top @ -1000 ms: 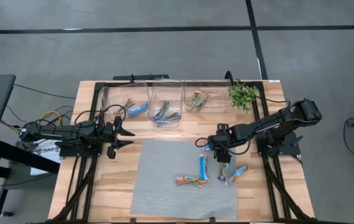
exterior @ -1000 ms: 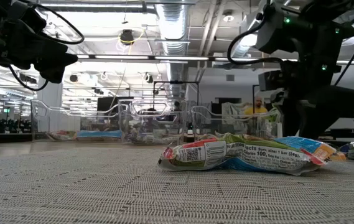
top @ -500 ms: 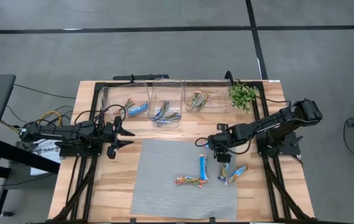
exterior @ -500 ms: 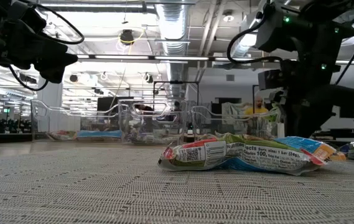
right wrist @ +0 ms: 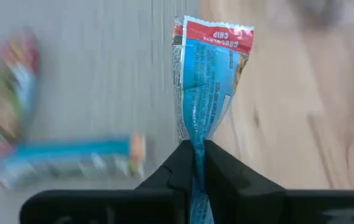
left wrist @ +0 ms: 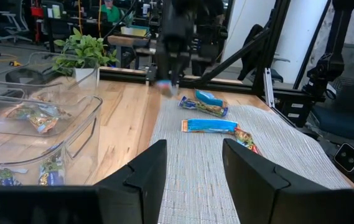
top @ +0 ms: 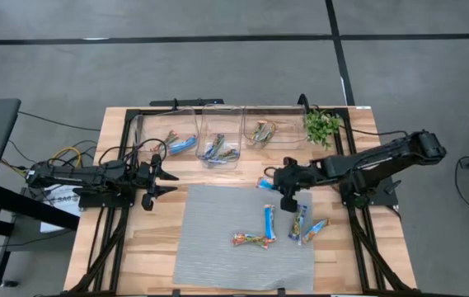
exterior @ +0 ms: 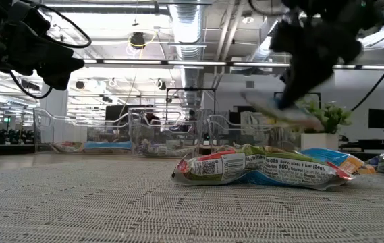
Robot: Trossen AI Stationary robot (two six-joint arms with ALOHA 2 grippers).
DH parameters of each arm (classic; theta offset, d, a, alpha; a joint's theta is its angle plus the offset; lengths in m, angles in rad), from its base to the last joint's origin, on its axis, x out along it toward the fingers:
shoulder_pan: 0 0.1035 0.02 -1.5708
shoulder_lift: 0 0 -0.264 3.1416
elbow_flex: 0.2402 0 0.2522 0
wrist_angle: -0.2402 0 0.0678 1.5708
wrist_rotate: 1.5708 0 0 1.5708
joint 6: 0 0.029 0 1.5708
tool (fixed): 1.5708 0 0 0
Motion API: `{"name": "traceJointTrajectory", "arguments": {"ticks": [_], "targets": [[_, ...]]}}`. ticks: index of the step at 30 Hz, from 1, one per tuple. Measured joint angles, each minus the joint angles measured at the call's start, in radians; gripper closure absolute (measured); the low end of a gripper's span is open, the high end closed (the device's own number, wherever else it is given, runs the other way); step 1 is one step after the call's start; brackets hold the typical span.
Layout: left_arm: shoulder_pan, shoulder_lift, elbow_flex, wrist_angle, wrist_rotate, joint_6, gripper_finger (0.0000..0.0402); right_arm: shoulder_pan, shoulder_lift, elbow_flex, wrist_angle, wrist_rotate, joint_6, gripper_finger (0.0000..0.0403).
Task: Pick and place Granola Bars by type
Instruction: Put the top red granola bar into the left transparent bin
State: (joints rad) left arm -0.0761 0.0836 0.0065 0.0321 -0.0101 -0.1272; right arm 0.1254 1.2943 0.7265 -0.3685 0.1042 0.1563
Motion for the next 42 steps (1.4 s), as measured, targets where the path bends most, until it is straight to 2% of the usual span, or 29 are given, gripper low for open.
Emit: {"name": "traceJointTrajectory", "arguments": {"ticks": [8,14,26,42], "targets": [[0.0,0.0,0.0,0.0,0.0,0.0,0.0253,-0.047,-0.121,0.0,0.26,-0.038,0.09,0.0374],[0.0,0.0,0.0,0.0,0.0,0.0,0.0253,-0.05,-0.176,0.0,0.337,-0.038,0.09,0.0376],[0.0,0.0,0.0,0.0,0.0,0.0,0.0253,-0.056,-0.171,-0.002,0.556,-0.055,0.08,0.0376],[0.0,0.0,0.0,0.001,-0.006,-0.007,0.0253,-0.064,-0.171,-0.002,0.685,-0.074,0.122,0.0378]]}}
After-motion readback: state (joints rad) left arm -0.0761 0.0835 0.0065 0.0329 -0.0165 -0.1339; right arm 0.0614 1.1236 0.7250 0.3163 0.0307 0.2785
